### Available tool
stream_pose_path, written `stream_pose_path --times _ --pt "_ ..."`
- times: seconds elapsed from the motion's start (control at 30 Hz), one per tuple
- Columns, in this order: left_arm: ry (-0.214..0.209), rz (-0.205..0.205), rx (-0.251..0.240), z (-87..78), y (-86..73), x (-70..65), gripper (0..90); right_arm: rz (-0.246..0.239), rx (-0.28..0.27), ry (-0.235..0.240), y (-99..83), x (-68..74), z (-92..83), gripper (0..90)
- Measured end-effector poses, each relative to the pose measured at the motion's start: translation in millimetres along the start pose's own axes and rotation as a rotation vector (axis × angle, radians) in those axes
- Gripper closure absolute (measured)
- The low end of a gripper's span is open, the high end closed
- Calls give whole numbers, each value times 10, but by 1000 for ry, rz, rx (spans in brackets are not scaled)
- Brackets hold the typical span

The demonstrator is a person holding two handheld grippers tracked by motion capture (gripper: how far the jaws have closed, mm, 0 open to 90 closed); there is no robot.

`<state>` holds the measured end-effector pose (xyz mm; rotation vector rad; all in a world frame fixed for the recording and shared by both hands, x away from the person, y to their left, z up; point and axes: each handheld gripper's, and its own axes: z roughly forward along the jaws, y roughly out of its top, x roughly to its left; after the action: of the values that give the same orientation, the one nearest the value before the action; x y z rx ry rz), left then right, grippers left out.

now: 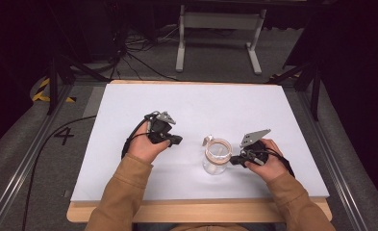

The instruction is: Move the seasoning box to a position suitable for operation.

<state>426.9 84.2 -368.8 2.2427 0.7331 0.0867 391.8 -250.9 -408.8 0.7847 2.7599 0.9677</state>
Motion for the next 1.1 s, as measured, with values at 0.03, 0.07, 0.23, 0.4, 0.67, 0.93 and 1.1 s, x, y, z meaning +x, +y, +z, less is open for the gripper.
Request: stream_pose_path --times 0.03,0.07,0.23,0.4,0.67,0.93,1.1 --pt "2 2 15 -7 4 4 900 -2 5 16 4 12 6 900" --pt "0 3 10 -1 4 7 900 -8 12 25 9 35 21 900" --pt "-8 0 2 18 4 10 900 -31 30 43 44 114 58 900" --pt "-5 6 9 7 -4 29 900 -45 30 88 108 222 127 900" --pt "-11 -4 -10 4 -12 32 900 -66 28 124 163 319 206 900" --pt "-32 14 -45 3 43 -6 900 -15 -19 90 90 184 53 900" --pt "-65 42 -99 19 135 -69 900 6 -49 53 29 154 -83 900"
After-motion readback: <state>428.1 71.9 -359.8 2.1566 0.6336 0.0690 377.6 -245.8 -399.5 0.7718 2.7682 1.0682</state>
